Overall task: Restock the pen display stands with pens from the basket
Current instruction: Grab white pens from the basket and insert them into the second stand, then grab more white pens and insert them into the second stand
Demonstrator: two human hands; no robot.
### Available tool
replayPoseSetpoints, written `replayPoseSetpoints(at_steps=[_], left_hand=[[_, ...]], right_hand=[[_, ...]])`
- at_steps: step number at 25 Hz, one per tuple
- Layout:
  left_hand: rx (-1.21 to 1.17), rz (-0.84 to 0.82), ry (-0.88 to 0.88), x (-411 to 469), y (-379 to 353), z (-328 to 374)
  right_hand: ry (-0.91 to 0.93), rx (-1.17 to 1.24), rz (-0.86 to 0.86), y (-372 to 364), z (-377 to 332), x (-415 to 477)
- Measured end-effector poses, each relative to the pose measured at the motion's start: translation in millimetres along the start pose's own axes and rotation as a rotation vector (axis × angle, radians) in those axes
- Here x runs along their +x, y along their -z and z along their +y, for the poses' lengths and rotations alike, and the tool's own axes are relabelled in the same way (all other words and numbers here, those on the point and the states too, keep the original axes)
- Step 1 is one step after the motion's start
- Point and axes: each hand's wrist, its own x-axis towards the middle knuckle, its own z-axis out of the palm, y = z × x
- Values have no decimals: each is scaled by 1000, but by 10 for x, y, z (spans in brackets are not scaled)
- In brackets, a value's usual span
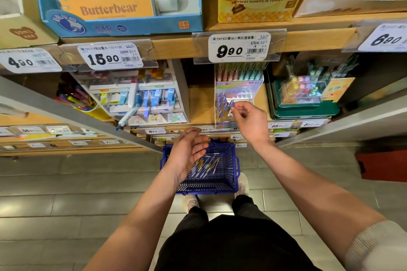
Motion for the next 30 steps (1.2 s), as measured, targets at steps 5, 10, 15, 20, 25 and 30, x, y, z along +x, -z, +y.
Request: replayPoseSetpoints(at_steps=[5, 10, 15, 20, 25, 30], left_hand=[[-3, -27, -3, -35, 47, 4], [11, -80, 11, -79, 84, 25], [20, -151, 48, -166, 150, 51], [129, -217, 51, -260, 228, 142], [207, -263, 28, -341, 323, 147], [145, -214, 32, -397, 628, -120]], right_hand=[[44, -123, -155, -75, 71, -14], [-33, -109, -166, -127, 97, 6], [-178, -142, -189, -132, 65, 25], [-324, 30, -88, -13, -29, -162], [-368, 412, -93, 49, -432, -638], [-339, 563, -170, -121, -630, -1246]])
